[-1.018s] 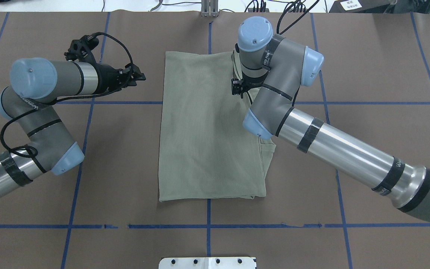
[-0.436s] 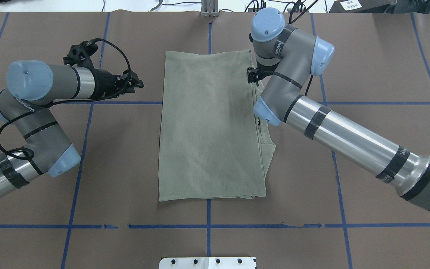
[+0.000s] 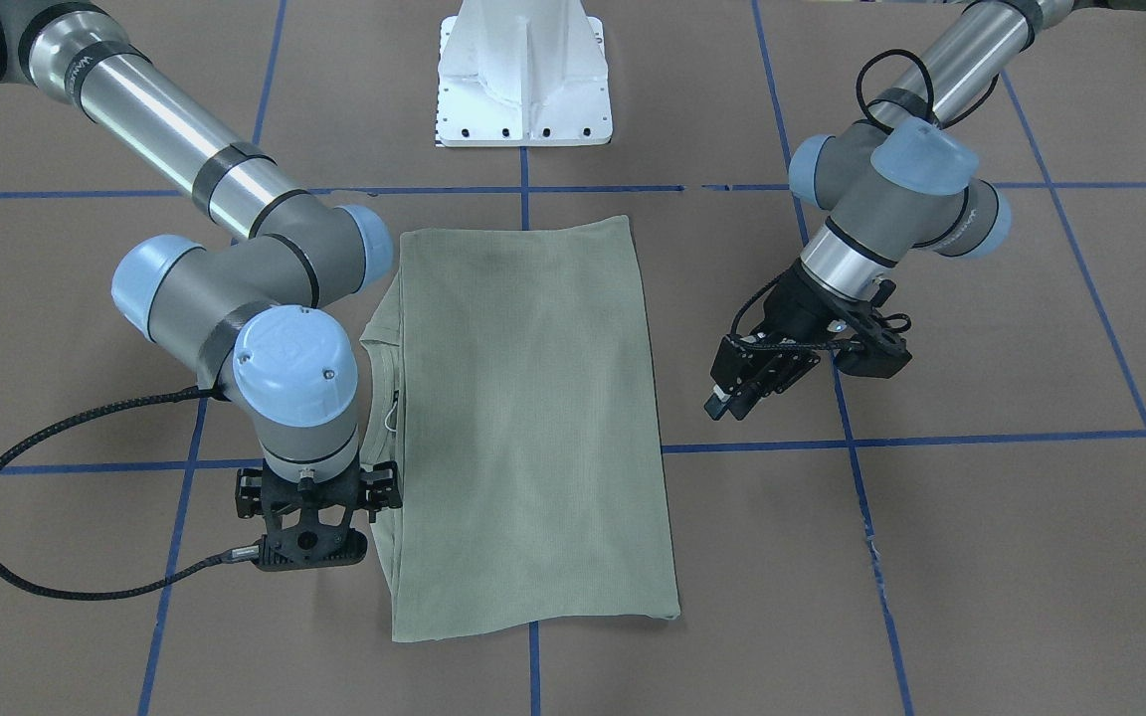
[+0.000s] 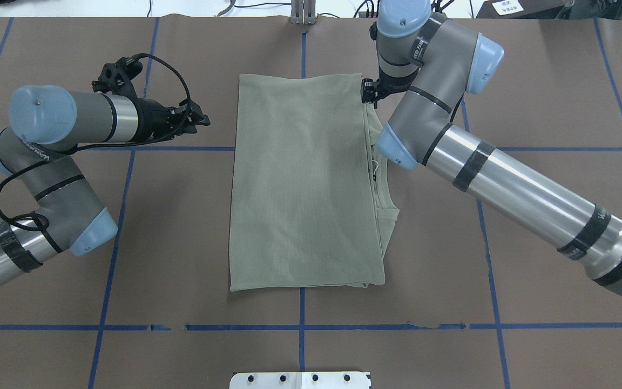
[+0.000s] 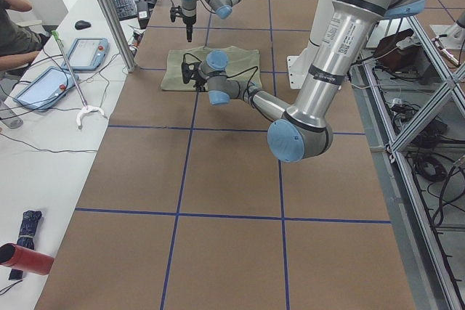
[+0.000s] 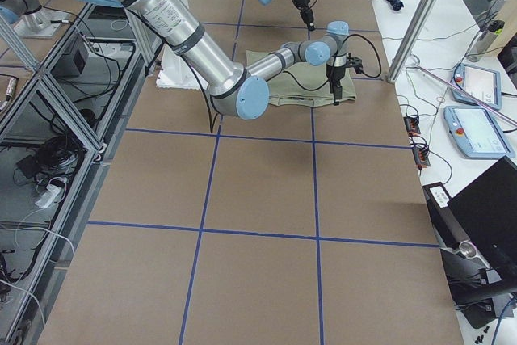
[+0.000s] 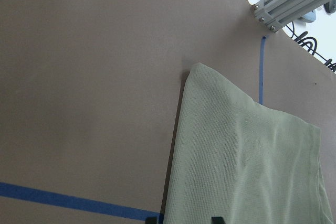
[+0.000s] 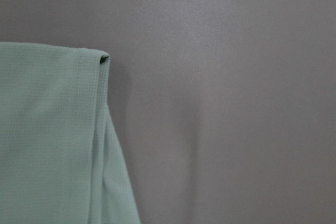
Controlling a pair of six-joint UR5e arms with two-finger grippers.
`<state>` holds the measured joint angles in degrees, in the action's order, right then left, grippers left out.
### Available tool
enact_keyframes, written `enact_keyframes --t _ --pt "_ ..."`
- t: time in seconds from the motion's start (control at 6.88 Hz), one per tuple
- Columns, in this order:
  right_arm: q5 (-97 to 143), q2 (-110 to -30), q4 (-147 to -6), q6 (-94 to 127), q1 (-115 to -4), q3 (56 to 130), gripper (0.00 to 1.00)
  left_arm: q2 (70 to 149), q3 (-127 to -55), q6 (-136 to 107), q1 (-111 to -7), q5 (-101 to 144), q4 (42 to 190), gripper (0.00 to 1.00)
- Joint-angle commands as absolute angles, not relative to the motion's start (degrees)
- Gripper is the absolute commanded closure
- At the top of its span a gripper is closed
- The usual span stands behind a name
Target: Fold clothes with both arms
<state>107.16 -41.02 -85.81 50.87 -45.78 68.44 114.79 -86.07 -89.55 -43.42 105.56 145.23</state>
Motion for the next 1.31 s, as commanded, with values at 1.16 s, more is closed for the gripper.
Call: enact_keyframes --t 1.16 --pt "85.34 -67.21 -86.13 111.88 -15.39 107.47 0.01 113.91 -87.63 -90.0 -43.51 105.12 145.2 0.53"
